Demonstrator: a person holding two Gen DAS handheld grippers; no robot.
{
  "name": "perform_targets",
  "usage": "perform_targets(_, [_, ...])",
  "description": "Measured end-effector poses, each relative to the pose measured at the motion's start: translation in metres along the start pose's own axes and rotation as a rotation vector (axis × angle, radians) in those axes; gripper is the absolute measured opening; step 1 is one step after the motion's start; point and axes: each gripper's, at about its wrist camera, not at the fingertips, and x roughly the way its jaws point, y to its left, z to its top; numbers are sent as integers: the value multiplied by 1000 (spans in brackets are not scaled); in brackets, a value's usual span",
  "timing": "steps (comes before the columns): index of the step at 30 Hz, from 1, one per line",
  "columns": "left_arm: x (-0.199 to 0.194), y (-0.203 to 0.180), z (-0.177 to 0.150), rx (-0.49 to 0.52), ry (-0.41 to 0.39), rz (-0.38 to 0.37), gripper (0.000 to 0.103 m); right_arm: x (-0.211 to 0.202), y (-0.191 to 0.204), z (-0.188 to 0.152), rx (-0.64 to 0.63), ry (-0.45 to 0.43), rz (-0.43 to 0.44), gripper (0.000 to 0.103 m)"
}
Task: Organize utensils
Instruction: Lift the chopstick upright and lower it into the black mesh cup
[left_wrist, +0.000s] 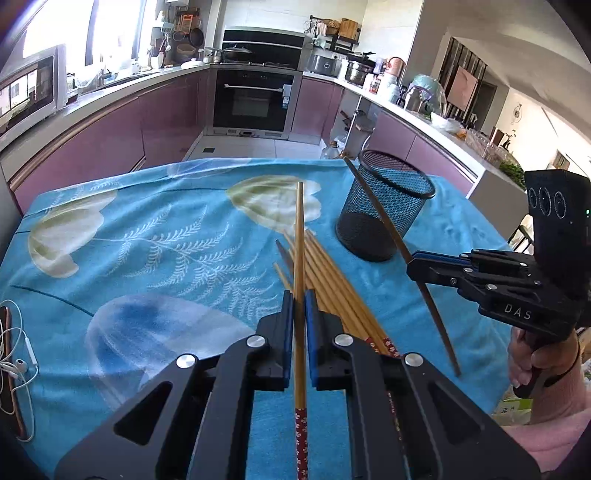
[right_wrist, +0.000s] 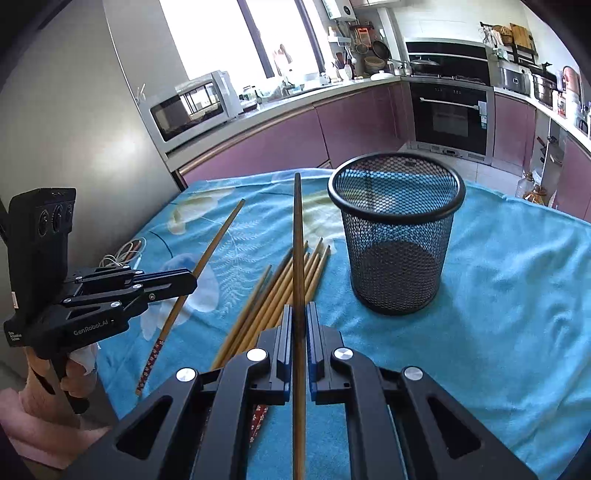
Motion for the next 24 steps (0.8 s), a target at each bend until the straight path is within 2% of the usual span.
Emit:
perform_targets(12, [-57, -19, 50, -10, -185, -178, 7, -50, -8, 33, -6, -184, 14, 6])
perform_targets(19, [-75, -28, 98, -31, -310, -216, 7, -68, -16, 64, -26, -254, 6, 6])
perform_targets(24, [-77, -40, 131, -34, -349, -227, 7, -85, -23, 82, -39, -306, -7, 6])
